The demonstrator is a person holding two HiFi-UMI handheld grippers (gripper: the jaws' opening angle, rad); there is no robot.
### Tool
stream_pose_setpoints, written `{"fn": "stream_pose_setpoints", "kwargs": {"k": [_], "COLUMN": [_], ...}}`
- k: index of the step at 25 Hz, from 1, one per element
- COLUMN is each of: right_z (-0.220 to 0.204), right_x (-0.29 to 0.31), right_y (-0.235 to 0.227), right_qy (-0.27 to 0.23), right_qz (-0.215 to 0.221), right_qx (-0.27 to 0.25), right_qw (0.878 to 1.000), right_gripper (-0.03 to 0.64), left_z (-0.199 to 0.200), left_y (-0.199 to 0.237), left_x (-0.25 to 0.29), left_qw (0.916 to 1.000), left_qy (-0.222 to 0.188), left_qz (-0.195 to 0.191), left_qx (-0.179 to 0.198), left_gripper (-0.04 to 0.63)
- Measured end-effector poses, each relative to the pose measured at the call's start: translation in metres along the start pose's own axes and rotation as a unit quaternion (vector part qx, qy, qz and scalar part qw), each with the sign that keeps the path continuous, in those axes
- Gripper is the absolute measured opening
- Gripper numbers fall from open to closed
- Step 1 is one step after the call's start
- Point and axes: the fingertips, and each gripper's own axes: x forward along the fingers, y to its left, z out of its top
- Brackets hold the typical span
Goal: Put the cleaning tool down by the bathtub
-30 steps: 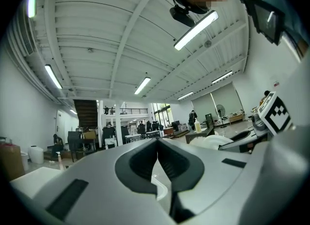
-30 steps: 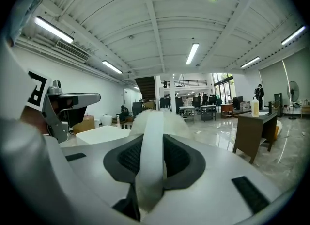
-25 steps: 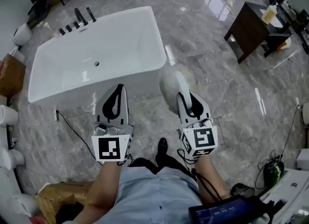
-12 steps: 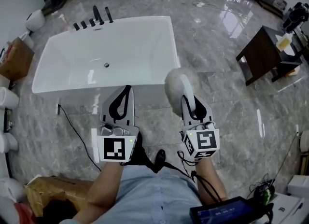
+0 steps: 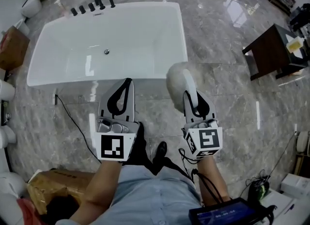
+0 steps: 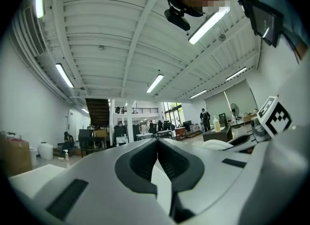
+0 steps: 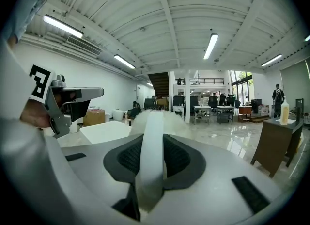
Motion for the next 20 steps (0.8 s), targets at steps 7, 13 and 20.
{"fn": "stream_pose_setpoints", "kwargs": {"k": [7, 13, 20], "right_z": [-0.049, -0.091, -0.149], "right_x": [0.031, 0.057, 0.093], "right_y": [0.011, 0.026, 0.045], "right_qy": [0.051, 0.084, 0.104], "right_qz": [0.014, 0.029, 0.06], "right_qx": [0.007, 0.015, 0.01], "right_qw": [0.999, 0.996, 0.993], "right_gripper": [0.101, 0.101, 0.101], "left_z": [-0.052, -0.097, -0.15], "left_y": [0.016, 0.027, 0.04], "left_x": [0.019, 0.027, 0.043], "left_qw": [0.9992, 0.9975, 0.997], "left_qy": [0.036, 0.063, 0.069], "left_qz": [-0.013, -0.027, -0.029], "left_qx": [-0.01, -0.015, -0.021], "left_gripper": [0.017, 0.017, 0.017]}}
